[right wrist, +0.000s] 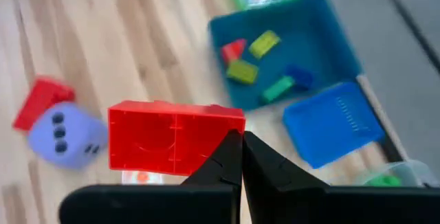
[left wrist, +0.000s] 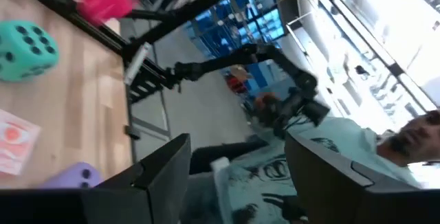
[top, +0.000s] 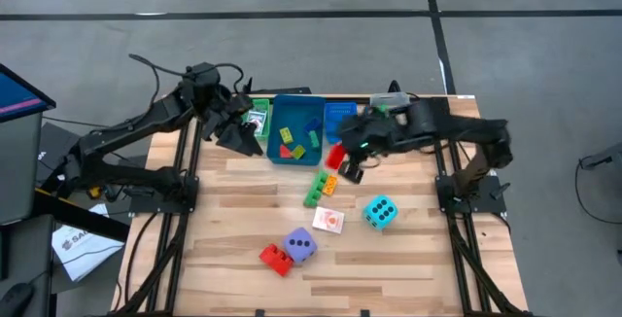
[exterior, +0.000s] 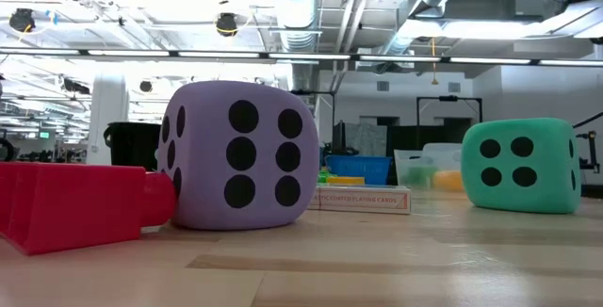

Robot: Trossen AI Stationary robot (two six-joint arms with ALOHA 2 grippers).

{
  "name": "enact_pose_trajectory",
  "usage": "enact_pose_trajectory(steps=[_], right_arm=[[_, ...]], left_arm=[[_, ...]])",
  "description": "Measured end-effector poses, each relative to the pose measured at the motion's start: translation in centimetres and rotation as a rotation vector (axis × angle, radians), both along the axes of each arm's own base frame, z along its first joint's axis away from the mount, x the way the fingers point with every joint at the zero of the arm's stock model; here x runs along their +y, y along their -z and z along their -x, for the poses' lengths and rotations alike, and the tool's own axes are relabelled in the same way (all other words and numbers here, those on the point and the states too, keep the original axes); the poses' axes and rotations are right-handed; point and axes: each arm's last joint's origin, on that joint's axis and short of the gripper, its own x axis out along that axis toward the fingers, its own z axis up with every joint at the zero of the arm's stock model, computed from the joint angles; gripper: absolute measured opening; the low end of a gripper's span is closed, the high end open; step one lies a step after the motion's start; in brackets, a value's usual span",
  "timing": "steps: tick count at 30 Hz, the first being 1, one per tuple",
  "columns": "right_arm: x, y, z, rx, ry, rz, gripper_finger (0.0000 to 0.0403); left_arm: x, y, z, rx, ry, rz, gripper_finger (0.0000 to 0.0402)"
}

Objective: Pick & Place Toys
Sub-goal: Put the large red game piece into the transparent bin

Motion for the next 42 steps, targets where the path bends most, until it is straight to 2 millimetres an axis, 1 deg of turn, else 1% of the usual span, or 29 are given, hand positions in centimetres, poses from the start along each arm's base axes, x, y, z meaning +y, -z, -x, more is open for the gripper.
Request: enact_pose_trajectory(steps=[1, 3, 5, 9, 13, 15, 17, 19, 20, 22, 26, 29, 32, 38, 42], right_arm=[[-0.1, -0.8, 0.8, -0.035, 0.024, 0.009, 0.0], [-0.4, -1.9, 2.9, -0.041, 0.06, 0.034, 0.0], [-0.6, -3.3, 4.6, -0.106, 0.095, 0.052, 0.0], [-1.2, -5.4, 8.6, -0.18, 0.158, 0.094, 0.0], [-1.7, -6.2, 12.1, -0.182, 0.257, 0.109, 0.0], [-1.7, -6.1, 12.8, -0.209, 0.275, 0.115, 0.0], [-1.7, -5.7, 14.2, -0.229, 0.298, 0.13, 0.0], [-1.6, -4.6, 15.3, -0.234, 0.35, 0.138, 0.0], [-1.7, -3.9, 16.2, -0.236, 0.371, 0.128, 0.0], [-1.6, -2.0, 17.3, -0.233, 0.399, 0.103, 0.0], [-1.7, 1.4, 18.9, -0.353, 0.466, 0.071, 0.0], [-2.1, 3.9, 19.7, -0.452, 0.497, 0.053, 0.0], [-2.7, 6.6, 20.2, -0.49, 0.57, 0.064, 0.0], [-4.3, 12.1, 20.7, -0.412, 0.756, 0.078, 0.0], [-5.3, 14.6, 20.3, -0.37, 0.827, 0.069, 0.0]], left_arm=[[0.1, 0.0, 0.3, -0.003, -0.014, -0.015, 0.023], [0.2, -0.1, 0.8, -0.028, -0.037, -0.049, 0.023], [0.3, -0.2, 1.3, -0.034, -0.063, -0.069, 0.023], [0.4, -0.6, 2.0, -0.051, -0.112, -0.093, 0.0227], [0.1, -0.9, 2.6, -0.069, -0.126, -0.116, 0.0226], [-0.1, -1.1, 2.8, -0.073, -0.125, -0.118, 0.0226], [-0.3, -1.2, 3.0, -0.078, -0.14, -0.126, 0.0225], [-0.4, -1.4, 3.2, -0.082, -0.161, -0.135, 0.0225], [-0.4, -1.4, 3.3, -0.083, -0.172, -0.139, 0.0225], [-0.5, -1.6, 3.5, -0.09, -0.188, -0.15, 0.0225], [-0.5, -1.6, 3.5, -0.087, -0.231, -0.162, 0.0223], [-0.3, -1.6, 3.4, -0.078, -0.281, -0.173, 0.0223], [-0.1, -1.6, 3.4, -0.066, -0.354, -0.189, 0.0223], [0.3, -1.5, 3.3, -0.04, -0.501, -0.22, 0.0217], [0.6, -1.4, 3.1, -0.019, -0.608, -0.242, 0.0215]])
